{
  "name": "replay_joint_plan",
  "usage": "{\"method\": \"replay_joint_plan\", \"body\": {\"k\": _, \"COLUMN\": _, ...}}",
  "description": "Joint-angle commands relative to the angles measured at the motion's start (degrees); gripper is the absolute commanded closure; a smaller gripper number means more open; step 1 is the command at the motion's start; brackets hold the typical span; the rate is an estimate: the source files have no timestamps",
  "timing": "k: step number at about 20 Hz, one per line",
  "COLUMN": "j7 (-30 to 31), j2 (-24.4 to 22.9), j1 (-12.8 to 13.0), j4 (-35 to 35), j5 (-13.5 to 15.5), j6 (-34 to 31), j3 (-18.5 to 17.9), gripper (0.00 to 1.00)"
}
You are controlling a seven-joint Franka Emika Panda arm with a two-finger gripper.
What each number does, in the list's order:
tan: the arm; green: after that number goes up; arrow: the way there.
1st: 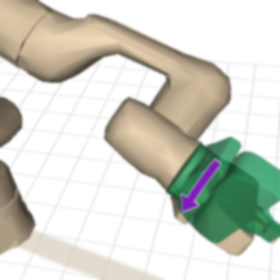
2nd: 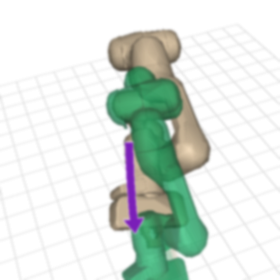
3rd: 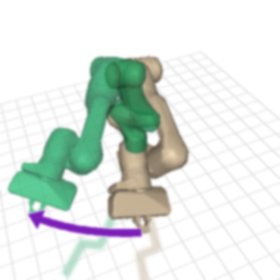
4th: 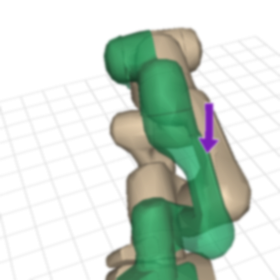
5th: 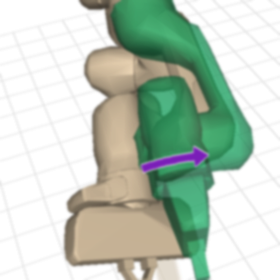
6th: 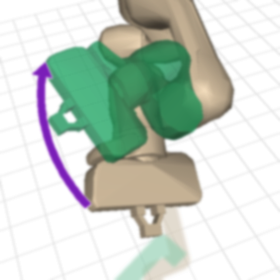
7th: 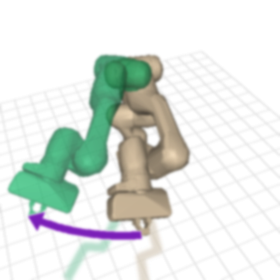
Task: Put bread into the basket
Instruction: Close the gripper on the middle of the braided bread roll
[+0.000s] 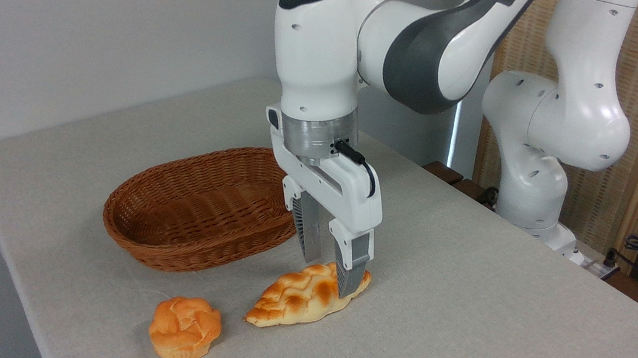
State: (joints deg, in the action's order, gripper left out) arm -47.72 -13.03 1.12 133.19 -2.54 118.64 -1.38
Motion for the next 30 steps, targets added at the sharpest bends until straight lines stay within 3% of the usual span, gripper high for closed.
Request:
{"method": "replay_joint_plan", "body": {"k": 1, "j7": -1.3, "j2": -0.8, "j1": 0.5, "j4": 2.2, "j5": -0.8, "j6": 3.1, "j3": -0.6, "gripper": 0.00}}
{"method": "replay_joint_plan", "body": {"k": 7, "j7": -1.6, "j2": 0.4, "j1": 0.6, "j4": 2.4, "j5": -0.8, "j6": 3.7, "j3": -0.6, "gripper": 0.00}}
{"method": "replay_joint_plan", "body": {"k": 14, "j7": -1.6, "j2": 1.4, "j1": 0.6, "j4": 3.7, "j5": -0.8, "j6": 8.9, "j3": -0.6, "gripper": 0.01}}
{"method": "replay_joint_plan", "body": {"k": 16, "j7": -1.7, "j2": 1.5, "j1": 0.6, "j4": 3.8, "j5": -0.8, "j6": 9.0, "j3": -0.6, "gripper": 0.16}}
{"method": "replay_joint_plan", "body": {"k": 17, "j7": -2.0, "j2": 1.6, "j1": 0.6, "j4": 3.8, "j5": -0.7, "j6": 9.0, "j3": -0.6, "gripper": 0.35}}
{"method": "replay_joint_plan", "body": {"k": 18, "j7": -2.3, "j2": 1.7, "j1": 0.6, "j4": 3.8, "j5": -0.8, "j6": 9.0, "j3": -0.6, "gripper": 0.48}}
{"method": "replay_joint_plan", "body": {"k": 20, "j7": -2.4, "j2": 2.1, "j1": 0.6, "j4": 3.8, "j5": -0.7, "j6": 8.9, "j3": -0.6, "gripper": 0.62}}
{"method": "replay_joint_plan", "body": {"k": 30, "j7": -2.4, "j2": 2.2, "j1": 0.6, "j4": 3.8, "j5": -0.7, "j6": 8.8, "j3": -0.7, "gripper": 0.62}}
